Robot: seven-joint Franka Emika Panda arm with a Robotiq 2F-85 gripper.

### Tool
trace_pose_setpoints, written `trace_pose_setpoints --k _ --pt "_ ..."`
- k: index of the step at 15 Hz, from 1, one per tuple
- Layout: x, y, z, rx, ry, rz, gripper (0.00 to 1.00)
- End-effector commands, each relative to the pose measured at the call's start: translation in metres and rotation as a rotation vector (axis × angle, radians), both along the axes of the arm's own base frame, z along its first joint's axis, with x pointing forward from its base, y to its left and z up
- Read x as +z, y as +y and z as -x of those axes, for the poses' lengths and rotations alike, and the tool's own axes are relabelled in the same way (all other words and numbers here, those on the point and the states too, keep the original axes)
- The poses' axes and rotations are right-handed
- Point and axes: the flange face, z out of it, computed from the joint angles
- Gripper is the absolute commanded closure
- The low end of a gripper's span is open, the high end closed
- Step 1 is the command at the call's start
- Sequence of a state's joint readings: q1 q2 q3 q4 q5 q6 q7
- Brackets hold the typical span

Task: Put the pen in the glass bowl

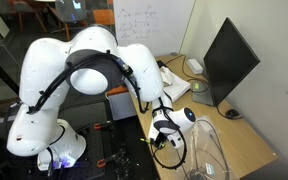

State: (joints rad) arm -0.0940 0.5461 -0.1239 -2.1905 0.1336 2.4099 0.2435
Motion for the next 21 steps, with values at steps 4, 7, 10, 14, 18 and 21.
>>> trace_pose_setpoints --k 4,7,10,14,18,21 --pt "0.071 0.057 -0.019 -0.032 0.036 -0.102 0.96" --pt "0.106 0.116 -0.044 -0.025 -0.030 -0.089 0.96" --pt "0.129 0.193 -0.060 0.027 -0.095 -0.084 0.96" --pt "0.146 0.288 -0.067 0.098 -0.171 -0.083 0.96" --pt "0.132 0.340 -0.069 0.167 -0.149 -0.069 0.96" --pt "0.111 0.354 -0.073 0.224 -0.146 -0.044 0.83"
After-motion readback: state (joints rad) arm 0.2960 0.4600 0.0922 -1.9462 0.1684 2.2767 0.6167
